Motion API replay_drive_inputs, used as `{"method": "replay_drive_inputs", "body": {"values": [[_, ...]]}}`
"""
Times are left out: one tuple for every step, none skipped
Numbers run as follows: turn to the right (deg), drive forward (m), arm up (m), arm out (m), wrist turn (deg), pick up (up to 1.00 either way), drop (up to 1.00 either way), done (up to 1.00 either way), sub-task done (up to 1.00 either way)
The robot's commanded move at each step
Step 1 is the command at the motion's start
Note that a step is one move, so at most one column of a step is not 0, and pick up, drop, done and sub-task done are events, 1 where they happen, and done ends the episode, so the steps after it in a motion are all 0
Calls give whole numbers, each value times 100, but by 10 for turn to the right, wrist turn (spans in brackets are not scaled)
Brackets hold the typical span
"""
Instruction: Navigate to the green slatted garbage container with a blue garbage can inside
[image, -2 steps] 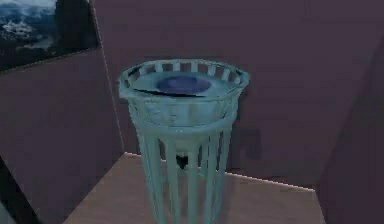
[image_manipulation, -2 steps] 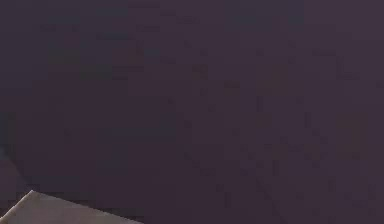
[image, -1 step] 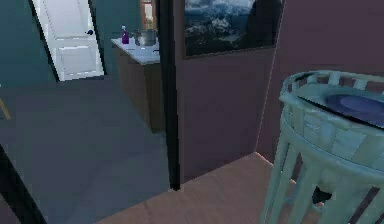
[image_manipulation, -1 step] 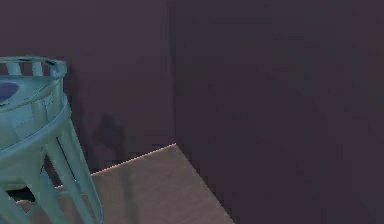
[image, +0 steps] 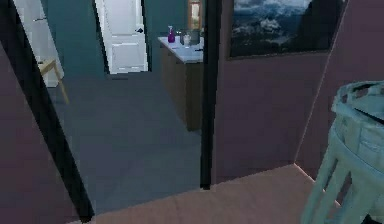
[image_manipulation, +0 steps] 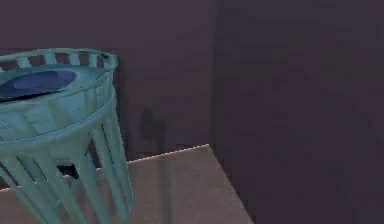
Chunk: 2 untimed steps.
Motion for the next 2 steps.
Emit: {"method": "replay_drive_inputs", "body": {"values": [[0,5,0,0,0,0,0,0,0],[450,0,0,0,0,0,0,0,0]]}}
